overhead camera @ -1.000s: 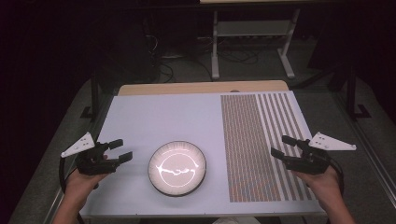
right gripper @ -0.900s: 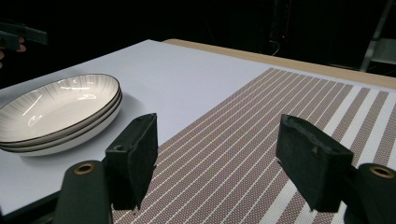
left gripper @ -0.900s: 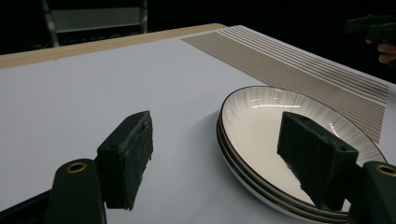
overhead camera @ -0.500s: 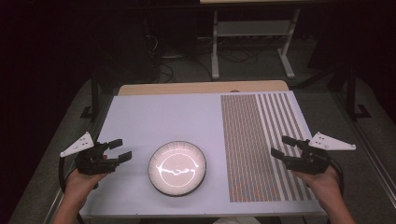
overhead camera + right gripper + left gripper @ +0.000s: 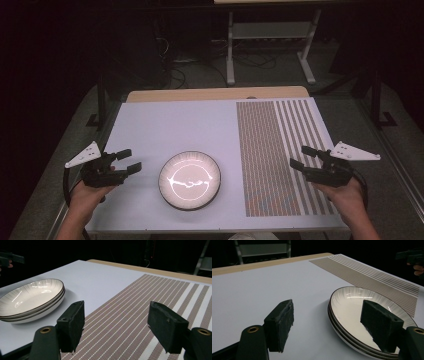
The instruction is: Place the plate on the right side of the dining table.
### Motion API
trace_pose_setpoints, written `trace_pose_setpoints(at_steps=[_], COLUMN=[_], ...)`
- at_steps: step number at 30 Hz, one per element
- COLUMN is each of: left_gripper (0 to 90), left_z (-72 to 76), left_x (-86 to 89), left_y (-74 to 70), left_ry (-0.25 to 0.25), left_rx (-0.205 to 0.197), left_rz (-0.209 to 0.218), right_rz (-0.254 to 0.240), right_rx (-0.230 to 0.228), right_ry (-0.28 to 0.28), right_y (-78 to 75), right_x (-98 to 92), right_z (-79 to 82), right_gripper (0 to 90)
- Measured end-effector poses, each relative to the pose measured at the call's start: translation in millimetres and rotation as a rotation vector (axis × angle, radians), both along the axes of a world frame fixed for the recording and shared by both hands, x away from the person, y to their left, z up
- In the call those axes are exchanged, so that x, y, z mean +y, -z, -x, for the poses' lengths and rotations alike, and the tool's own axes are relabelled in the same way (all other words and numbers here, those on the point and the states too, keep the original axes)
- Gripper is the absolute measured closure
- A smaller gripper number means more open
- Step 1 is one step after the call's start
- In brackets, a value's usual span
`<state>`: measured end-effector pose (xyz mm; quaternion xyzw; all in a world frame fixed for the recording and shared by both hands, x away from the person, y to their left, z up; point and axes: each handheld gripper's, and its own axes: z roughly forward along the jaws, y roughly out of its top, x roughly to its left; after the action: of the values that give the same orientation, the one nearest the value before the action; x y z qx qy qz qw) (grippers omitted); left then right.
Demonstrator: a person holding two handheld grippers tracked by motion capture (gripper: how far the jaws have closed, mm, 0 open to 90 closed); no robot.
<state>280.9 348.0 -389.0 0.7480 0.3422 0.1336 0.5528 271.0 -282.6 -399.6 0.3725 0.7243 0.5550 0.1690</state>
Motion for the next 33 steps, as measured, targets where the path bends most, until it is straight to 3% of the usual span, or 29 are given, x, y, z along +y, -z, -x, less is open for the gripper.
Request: trace_pose_setpoints(at_steps=[4,9,13,17,33], left_gripper=[25.9,25.9,25.9,25.9,25.7], left_z=[-0.6,-0.2,-0.1,0.5,6.8], left_x=[0.0,-1.2,-2.0,-3.9,-10.2], left_y=[-0.6,-1.0,-1.5,-3.3,-7.9], left_ry=[-0.006,-0.004,-0.005,-0.007,-0.007], left_rx=[0.035,0.031,0.035,0.043,0.07], left_rz=[0.023,0.013,0.008,0.002,-0.003], right_rz=[-0.012,-0.016,0.004,0.026,0.109], right_rx=[0.003,0.003,0.013,0.054,0.076], right_ry=[-0.004,-0.006,-0.02,-0.051,-0.144], right_y=[-0.5,-1.8,-3.9,-6.4,-18.6], right_x=[1.2,2.6,6.7,18.2,58.5], right_z=[-0.1,-0.4,-1.4,-4.8,-14.9], right_gripper=[28.5,28.9,29.2,28.0,28.7])
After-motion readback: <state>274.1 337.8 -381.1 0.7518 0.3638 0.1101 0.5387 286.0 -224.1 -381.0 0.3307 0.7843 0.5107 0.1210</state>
